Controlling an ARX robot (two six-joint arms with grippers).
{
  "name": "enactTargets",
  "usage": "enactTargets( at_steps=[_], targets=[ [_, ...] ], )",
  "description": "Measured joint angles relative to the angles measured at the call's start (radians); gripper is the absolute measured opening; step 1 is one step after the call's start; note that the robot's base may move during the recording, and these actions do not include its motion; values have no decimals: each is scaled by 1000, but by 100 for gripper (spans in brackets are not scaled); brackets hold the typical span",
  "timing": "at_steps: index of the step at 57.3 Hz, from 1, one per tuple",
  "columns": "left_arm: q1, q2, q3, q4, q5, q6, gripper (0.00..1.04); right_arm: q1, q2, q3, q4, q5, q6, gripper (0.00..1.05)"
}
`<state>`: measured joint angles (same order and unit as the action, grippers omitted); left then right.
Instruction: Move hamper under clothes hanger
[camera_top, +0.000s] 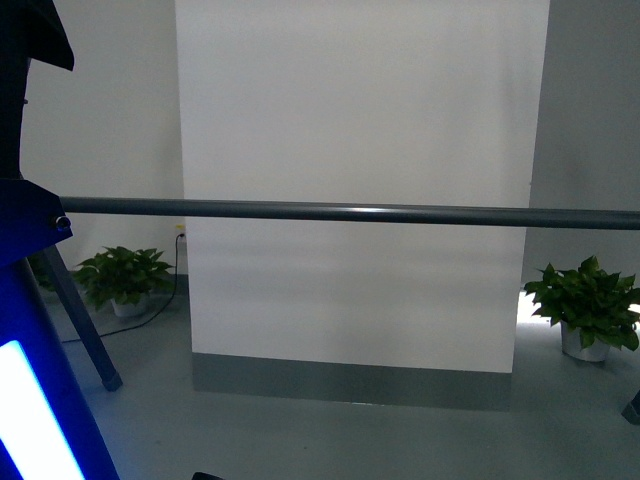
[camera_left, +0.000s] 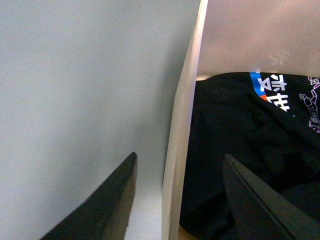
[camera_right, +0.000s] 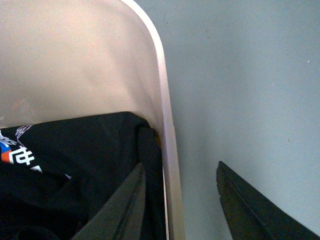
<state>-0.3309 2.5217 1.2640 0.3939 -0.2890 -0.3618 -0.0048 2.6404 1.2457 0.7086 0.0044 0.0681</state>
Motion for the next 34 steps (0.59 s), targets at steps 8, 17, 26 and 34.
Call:
enactTargets(
  at_steps=[8, 17, 26, 34],
  targets=[
    [4, -4, -1, 5, -3, 0, 81, -2, -4, -5, 10, 10, 0, 66],
    [11, -31, -4, 7, -8, 8, 100, -3, -29, -22, 19, 14, -3, 85],
    [17, -79, -5, 14, -18, 23, 98, -3, -72, -37, 32, 18, -8, 99],
    [27, -135, -4, 18, -27, 49, 98, -4, -133, -53, 40, 20, -22, 97]
  ],
)
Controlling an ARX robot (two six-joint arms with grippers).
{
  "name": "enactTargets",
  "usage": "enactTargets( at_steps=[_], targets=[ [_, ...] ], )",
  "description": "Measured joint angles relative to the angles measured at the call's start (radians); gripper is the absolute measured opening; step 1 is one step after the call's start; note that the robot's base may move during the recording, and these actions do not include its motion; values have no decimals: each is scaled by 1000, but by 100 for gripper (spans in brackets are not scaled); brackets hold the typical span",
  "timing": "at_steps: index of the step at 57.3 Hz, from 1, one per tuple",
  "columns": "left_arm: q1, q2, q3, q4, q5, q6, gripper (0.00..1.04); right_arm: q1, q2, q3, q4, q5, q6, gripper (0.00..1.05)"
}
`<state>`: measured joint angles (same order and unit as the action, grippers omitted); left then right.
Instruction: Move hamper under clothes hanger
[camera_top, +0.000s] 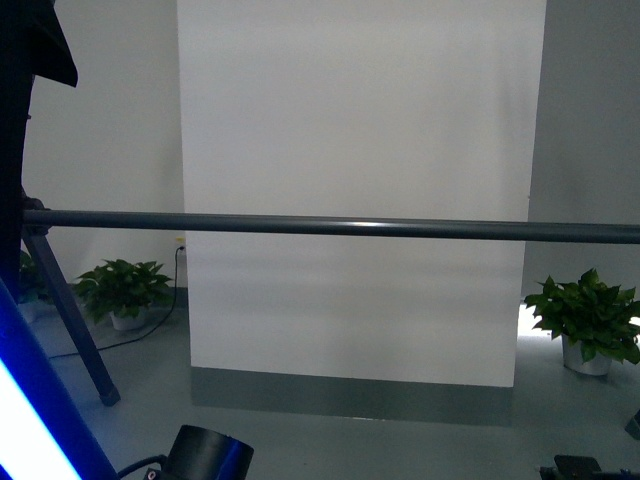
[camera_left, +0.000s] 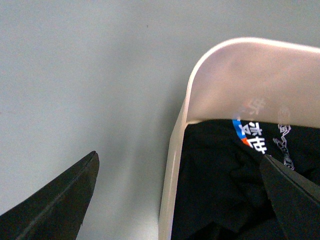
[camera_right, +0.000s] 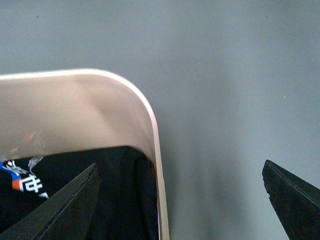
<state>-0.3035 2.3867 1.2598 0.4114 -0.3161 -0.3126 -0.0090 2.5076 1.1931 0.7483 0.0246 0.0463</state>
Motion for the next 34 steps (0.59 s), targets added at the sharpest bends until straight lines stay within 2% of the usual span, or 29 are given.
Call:
enactTargets(
  at_steps=[34],
  targets=[
    [16, -249, 57, -18, -23, 203, 98, -13, -340, -78, -35, 2, -129, 97]
  ],
)
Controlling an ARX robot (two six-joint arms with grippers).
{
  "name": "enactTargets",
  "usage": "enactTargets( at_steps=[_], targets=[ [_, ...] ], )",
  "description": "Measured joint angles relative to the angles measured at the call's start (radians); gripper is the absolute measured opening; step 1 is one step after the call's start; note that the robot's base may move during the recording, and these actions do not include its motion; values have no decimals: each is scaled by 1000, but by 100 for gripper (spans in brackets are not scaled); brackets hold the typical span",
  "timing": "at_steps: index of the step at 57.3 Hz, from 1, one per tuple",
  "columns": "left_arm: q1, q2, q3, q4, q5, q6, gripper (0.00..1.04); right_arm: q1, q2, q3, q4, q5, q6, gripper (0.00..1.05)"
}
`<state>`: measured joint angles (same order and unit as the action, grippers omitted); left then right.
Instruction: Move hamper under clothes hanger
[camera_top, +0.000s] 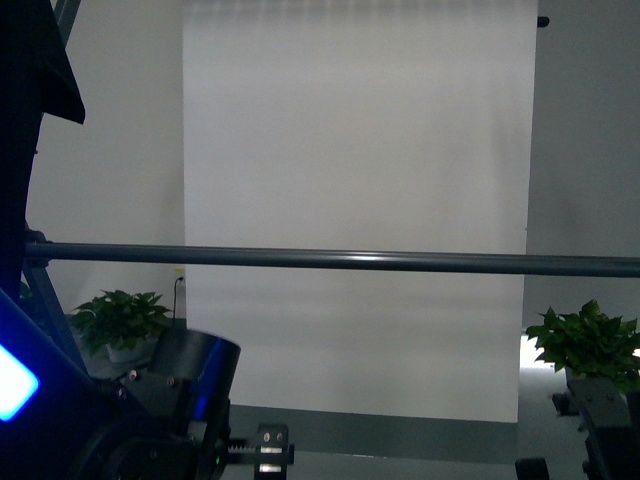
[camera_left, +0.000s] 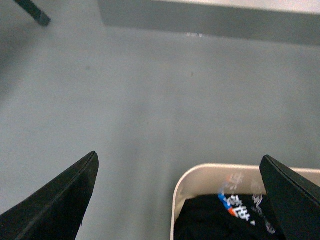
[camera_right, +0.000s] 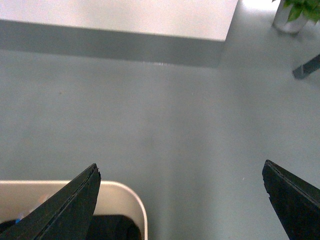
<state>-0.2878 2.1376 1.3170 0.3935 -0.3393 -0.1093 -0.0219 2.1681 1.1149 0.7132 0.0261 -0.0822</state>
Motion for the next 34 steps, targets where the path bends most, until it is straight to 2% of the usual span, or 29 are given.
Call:
enactTargets(
  at_steps=[34],
  targets=[
    [-31, -183, 27, -32, 10, 111, 98, -3, -268, -43, -45, 5, -81, 97]
  ],
)
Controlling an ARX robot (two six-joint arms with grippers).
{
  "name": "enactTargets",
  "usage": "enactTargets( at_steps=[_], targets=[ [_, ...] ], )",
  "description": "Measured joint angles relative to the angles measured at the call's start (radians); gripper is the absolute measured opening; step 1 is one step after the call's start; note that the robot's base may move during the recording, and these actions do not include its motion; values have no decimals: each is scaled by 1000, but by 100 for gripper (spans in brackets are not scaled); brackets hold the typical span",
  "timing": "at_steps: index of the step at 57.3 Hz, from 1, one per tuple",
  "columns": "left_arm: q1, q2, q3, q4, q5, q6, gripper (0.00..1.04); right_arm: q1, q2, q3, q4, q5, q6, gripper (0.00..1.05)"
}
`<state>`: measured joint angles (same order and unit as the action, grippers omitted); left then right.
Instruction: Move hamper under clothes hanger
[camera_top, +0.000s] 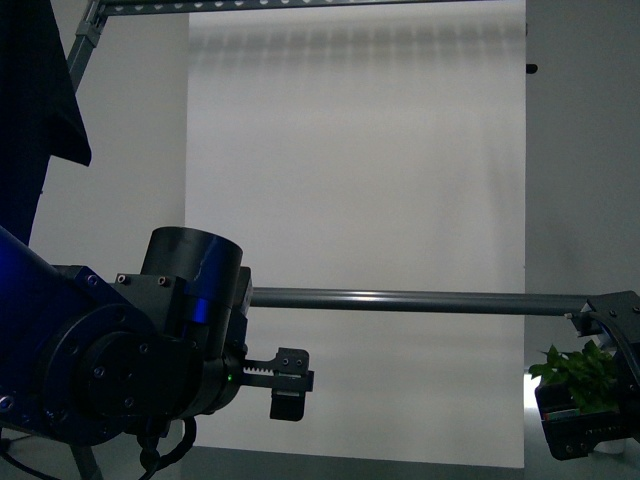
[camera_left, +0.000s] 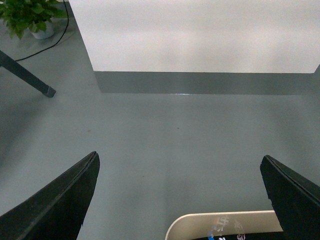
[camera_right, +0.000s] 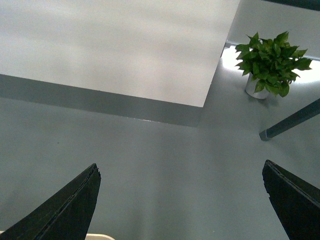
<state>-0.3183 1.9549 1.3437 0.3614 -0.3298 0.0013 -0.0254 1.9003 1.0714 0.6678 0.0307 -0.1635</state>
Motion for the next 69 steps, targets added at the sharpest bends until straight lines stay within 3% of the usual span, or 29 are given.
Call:
enactTargets(
  at_steps=[59, 65, 69],
  targets=[
    [-10, -200, 67, -23, -26, 121, 98, 21, -251, 0, -52, 37, -72, 97],
    [4, -245, -6, 17, 29, 66, 84, 22, -251, 0, -53, 35, -72, 97],
    [18, -310, -120, 79, 55, 40, 74, 21, -272, -16, -85, -14, -3, 88]
  ],
)
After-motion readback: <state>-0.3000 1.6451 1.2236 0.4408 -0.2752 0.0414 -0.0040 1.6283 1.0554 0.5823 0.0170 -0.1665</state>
